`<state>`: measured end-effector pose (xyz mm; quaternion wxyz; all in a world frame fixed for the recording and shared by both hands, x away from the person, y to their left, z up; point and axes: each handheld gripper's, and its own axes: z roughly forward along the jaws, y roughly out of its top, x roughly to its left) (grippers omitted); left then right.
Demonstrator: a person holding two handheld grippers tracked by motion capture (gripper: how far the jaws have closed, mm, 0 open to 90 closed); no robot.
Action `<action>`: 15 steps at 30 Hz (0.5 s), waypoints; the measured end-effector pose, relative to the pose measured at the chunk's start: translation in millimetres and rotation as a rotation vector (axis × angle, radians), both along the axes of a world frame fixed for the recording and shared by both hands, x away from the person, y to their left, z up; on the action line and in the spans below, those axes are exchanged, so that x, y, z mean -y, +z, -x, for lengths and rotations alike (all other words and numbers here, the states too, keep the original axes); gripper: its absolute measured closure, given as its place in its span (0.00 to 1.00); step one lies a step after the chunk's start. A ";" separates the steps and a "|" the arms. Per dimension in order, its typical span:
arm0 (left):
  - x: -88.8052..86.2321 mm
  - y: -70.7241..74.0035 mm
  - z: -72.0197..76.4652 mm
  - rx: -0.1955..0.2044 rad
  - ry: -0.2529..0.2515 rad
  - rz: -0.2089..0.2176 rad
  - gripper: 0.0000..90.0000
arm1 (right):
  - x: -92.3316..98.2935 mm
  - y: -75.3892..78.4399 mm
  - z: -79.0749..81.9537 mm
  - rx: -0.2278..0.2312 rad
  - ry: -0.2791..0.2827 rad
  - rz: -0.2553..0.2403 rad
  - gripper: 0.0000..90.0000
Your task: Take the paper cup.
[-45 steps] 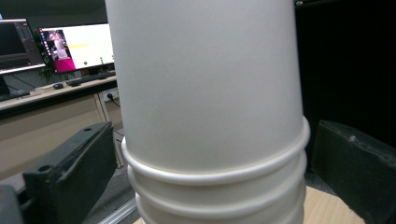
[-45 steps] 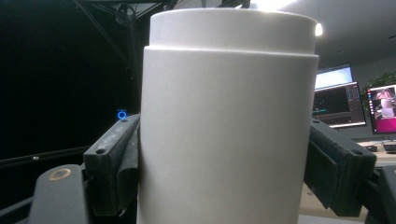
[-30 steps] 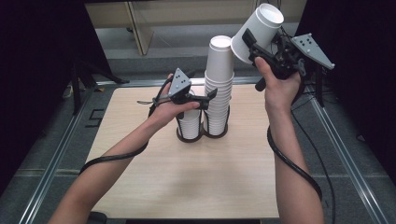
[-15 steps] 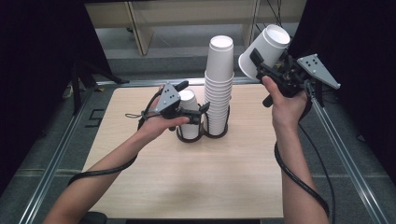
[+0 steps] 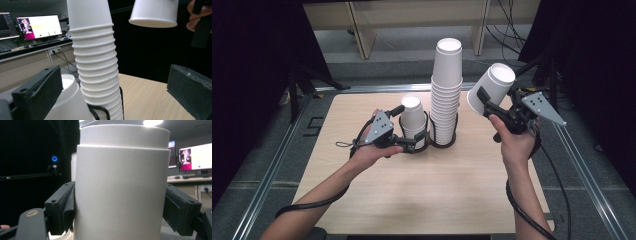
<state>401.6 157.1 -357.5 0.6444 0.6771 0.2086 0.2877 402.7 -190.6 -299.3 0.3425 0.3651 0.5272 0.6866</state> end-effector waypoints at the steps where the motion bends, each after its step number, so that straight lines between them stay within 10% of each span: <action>1: -2.0 -2.5 2.2 0.003 0.002 0.001 0.00 | 0.5 -5.3 2.3 -0.016 0.000 -0.006 0.23; 15: -25.5 -44.9 28.9 -0.021 0.042 -0.016 0.00 | -5.8 -70.9 32.8 -0.132 0.038 0.010 0.23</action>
